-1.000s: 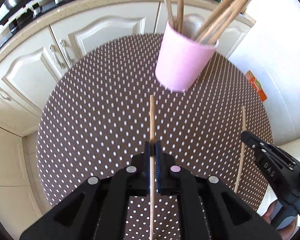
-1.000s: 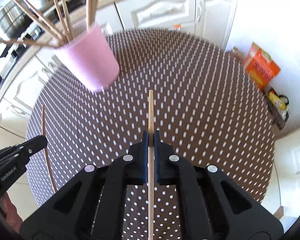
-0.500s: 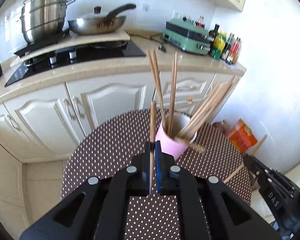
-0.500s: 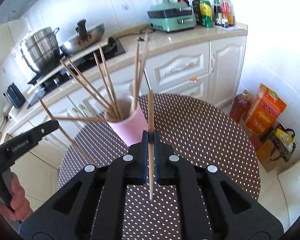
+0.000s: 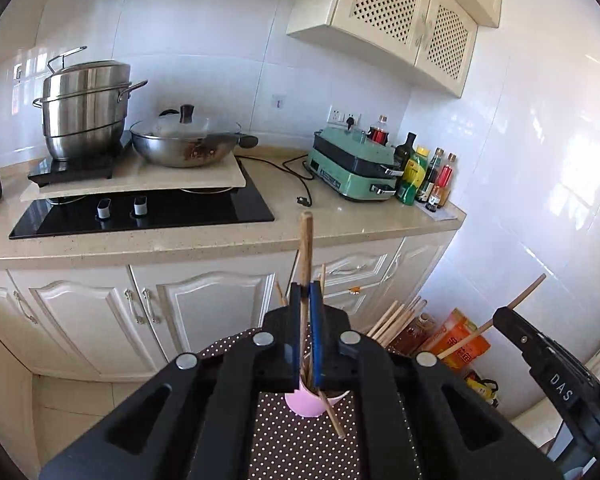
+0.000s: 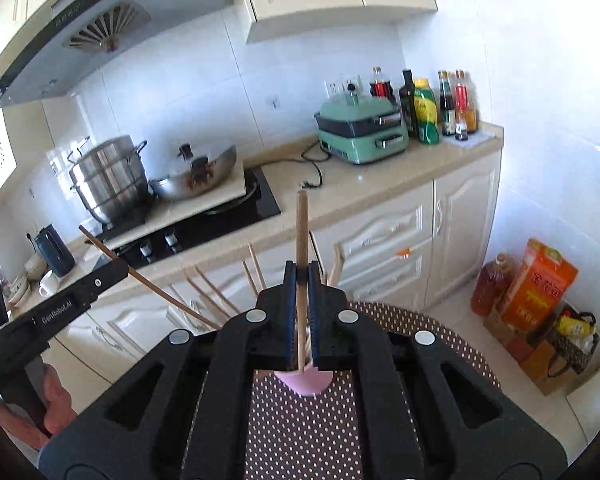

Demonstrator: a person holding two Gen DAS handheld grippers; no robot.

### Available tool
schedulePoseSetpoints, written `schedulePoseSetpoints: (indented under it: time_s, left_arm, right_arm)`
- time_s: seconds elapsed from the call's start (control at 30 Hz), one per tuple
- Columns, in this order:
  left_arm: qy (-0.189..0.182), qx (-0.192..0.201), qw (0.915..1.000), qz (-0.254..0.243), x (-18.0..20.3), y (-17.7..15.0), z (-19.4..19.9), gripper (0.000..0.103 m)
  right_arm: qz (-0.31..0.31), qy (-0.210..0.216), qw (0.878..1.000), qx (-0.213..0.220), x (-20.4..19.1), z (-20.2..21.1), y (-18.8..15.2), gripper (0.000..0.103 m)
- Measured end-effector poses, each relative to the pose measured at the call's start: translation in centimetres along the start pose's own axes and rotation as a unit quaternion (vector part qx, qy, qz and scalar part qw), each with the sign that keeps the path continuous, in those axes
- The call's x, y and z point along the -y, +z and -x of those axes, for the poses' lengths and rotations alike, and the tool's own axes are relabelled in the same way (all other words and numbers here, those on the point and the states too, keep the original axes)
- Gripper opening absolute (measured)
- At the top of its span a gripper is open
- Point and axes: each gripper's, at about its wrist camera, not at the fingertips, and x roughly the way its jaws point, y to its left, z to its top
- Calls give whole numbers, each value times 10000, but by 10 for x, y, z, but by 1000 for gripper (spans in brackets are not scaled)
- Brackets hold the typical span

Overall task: Organize utensils
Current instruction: 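Lift both held chopsticks and carry them over the pink cup, then lower the chopsticks into the pink cup and open both tools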

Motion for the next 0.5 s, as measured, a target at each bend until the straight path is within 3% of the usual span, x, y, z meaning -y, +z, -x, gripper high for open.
schedulePoseSetpoints:
  time_s: [0.23,0.5]
  left_arm:
    - [-174,-218,9996,70,12,0,-42,5]
    - [-77,-912,9958,-81,10,-34,-101,5]
  right_arm:
    - [35,-45,9999,-134,-3,-31,10,6]
    - [-225,-81,9956,-907,11,-93,-22,6]
